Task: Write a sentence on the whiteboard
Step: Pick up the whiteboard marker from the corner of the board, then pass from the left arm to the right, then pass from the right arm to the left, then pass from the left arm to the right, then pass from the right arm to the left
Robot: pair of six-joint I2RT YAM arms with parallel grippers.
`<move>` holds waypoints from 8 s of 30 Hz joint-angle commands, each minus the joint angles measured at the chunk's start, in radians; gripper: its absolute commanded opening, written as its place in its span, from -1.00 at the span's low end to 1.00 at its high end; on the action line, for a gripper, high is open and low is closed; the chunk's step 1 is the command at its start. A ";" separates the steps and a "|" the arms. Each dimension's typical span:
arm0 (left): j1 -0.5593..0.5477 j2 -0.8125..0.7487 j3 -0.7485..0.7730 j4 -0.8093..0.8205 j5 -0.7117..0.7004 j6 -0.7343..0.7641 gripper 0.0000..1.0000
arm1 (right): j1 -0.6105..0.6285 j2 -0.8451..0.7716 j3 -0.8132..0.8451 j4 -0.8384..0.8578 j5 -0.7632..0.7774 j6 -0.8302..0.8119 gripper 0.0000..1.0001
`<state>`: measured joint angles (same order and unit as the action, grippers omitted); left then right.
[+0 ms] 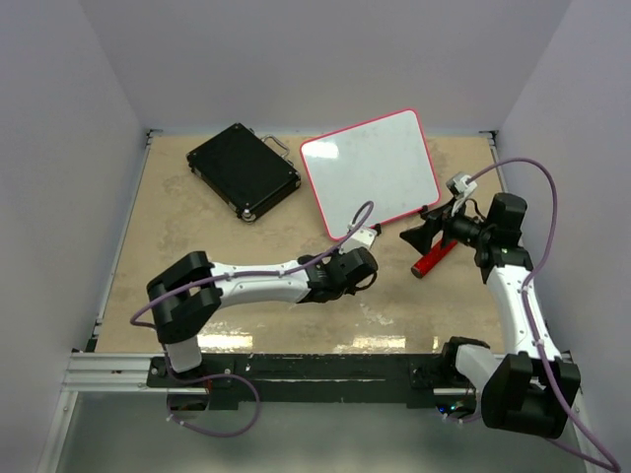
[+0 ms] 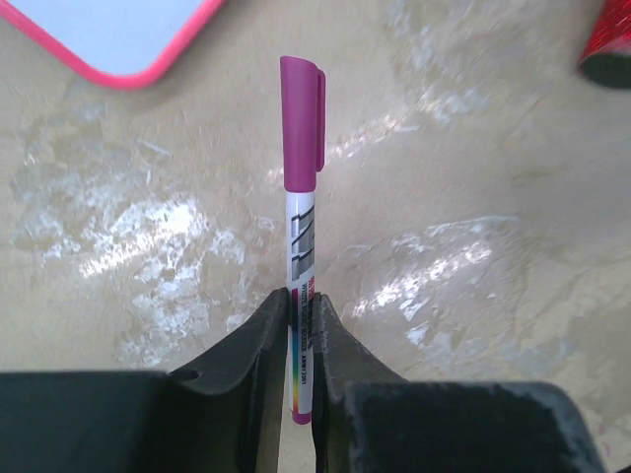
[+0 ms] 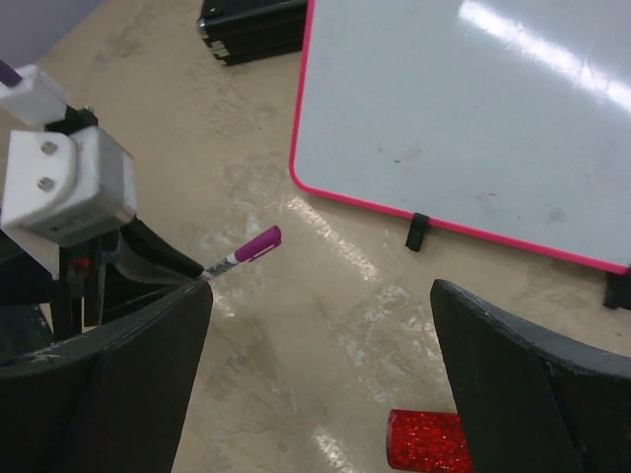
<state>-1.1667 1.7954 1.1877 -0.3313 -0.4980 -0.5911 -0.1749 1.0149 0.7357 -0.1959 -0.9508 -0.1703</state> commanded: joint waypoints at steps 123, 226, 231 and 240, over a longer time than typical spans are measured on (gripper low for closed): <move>0.371 -0.215 0.076 0.414 1.210 0.396 -0.76 | 0.327 0.149 0.137 -0.358 -0.270 -0.540 -1.00; 0.568 -0.853 -0.539 0.886 1.078 0.250 1.00 | 0.431 0.263 0.544 -0.919 -0.045 -0.872 -1.00; 0.567 -0.861 -0.360 0.398 1.229 0.652 0.98 | 0.440 0.312 0.571 -1.065 -0.005 -1.022 -1.00; 0.392 -0.613 -0.206 0.186 1.242 0.799 0.81 | 0.528 0.314 0.599 -1.025 0.047 -0.957 -1.00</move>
<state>-0.6689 1.0885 0.9173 0.0326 0.7559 0.0589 0.3260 1.3487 1.2808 -1.2182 -0.9291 -1.1339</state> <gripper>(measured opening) 0.921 0.139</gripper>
